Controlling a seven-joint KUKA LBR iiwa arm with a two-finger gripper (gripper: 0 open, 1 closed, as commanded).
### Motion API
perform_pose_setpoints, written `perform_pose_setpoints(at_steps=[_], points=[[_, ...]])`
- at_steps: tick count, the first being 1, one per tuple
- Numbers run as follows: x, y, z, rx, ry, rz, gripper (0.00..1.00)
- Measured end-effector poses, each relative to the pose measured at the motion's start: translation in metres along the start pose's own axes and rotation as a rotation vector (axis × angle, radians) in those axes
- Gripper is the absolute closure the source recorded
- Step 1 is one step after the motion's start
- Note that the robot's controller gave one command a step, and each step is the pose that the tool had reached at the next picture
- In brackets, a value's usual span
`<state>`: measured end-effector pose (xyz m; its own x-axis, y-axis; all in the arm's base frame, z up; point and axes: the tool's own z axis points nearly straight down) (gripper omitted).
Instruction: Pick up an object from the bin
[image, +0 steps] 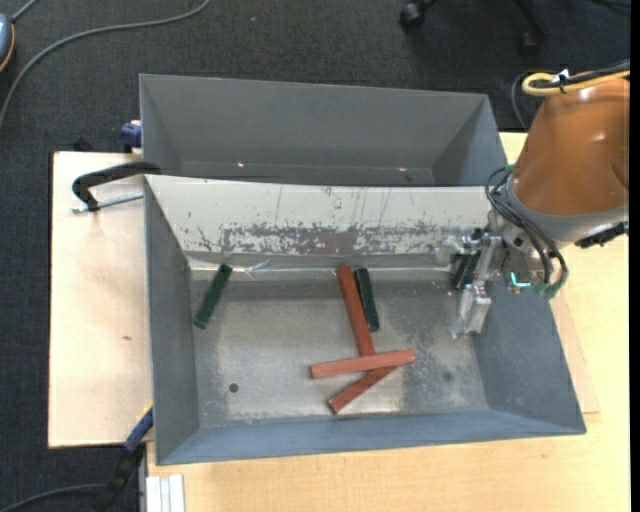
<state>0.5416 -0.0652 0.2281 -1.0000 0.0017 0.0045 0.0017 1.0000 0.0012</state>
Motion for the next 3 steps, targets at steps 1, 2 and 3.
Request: perform_pose_setpoints(at_steps=[1,2,3], points=[[0.025,0.048,0.082,-0.002,-0.001,0.337,0.0],[0.05,0.112,0.159,-0.001,0.002,0.067,0.0],[0.047,0.111,0.155,-0.001,-0.011,0.069,1.0]])
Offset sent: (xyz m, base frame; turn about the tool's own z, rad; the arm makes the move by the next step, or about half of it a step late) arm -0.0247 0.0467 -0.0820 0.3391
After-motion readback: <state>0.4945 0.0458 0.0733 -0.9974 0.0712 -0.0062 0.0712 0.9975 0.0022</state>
